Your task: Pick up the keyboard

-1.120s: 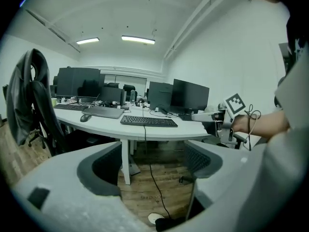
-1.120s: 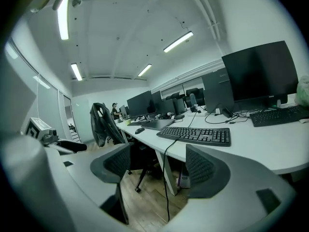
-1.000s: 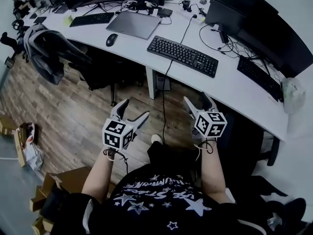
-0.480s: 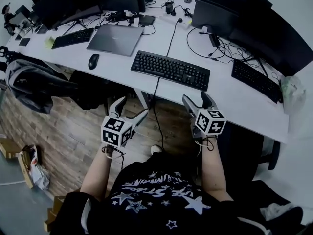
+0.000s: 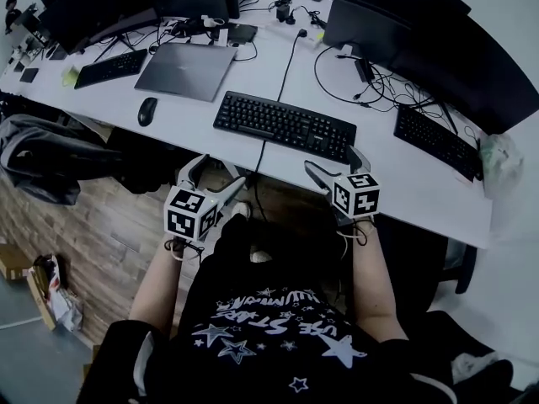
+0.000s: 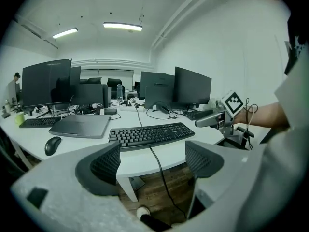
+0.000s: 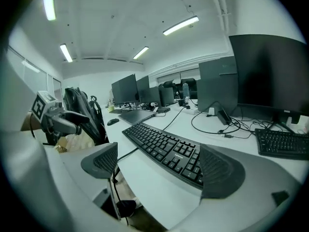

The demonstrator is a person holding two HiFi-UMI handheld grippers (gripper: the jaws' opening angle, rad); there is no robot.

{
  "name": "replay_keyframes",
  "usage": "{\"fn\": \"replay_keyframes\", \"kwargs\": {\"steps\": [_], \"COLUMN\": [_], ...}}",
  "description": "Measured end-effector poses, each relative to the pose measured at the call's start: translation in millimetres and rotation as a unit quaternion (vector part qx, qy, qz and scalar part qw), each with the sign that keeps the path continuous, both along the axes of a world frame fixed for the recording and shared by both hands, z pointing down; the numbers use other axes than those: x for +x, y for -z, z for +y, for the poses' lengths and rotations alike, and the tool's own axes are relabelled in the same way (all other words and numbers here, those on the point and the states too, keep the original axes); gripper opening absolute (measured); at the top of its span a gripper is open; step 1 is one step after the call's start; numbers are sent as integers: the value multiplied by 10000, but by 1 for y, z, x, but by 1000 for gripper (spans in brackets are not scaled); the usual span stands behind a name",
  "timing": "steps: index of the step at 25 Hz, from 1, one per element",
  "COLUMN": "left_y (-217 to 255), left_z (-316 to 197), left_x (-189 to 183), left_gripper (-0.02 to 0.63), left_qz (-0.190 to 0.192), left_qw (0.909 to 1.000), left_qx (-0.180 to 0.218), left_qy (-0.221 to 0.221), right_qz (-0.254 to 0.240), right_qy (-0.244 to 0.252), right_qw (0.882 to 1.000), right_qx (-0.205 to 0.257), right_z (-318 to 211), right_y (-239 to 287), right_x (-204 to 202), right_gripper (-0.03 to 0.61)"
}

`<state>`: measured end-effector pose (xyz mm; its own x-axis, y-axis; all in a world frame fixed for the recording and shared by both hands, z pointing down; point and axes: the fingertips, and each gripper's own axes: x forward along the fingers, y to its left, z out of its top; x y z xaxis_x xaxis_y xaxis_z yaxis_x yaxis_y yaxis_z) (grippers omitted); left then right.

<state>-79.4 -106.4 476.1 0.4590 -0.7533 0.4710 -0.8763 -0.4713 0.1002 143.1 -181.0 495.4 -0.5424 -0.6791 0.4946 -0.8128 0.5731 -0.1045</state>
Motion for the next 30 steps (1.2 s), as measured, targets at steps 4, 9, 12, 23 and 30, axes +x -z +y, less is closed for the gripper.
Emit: {"fn": "replay_keyframes", "kwargs": {"steps": [4,9,12,23,30], "left_y": [-5,-10,-15,-30,-41], "left_z": [-23,-58,-82,-153,-186], "left_x": [-3,-1,4,1,0], "left_gripper": [414,413,413,413,413], "left_qz": [-74,9,-8,-17,-126], "left_qw": [9998,9990,9975,9923,9878], "left_qx": [10,-17,-46,-177,-269], "left_qy": [-174,-456,-706,-1227,-1528], "right_qz": [352,821,1171,2166,2847], "right_qy": [91,408,770,1583,2372], "right_qw": [9993,9958,9900,9597,9191], "right_qx": [-20,-80,-169,-839,-1342], "right_z": [-17,-37,-47,-96,-113], "right_y": [-4,-13,-21,-63,-94], "right_x": [1,-3,-11,-33,-41], "right_gripper": [514,528,532,565,563]}}
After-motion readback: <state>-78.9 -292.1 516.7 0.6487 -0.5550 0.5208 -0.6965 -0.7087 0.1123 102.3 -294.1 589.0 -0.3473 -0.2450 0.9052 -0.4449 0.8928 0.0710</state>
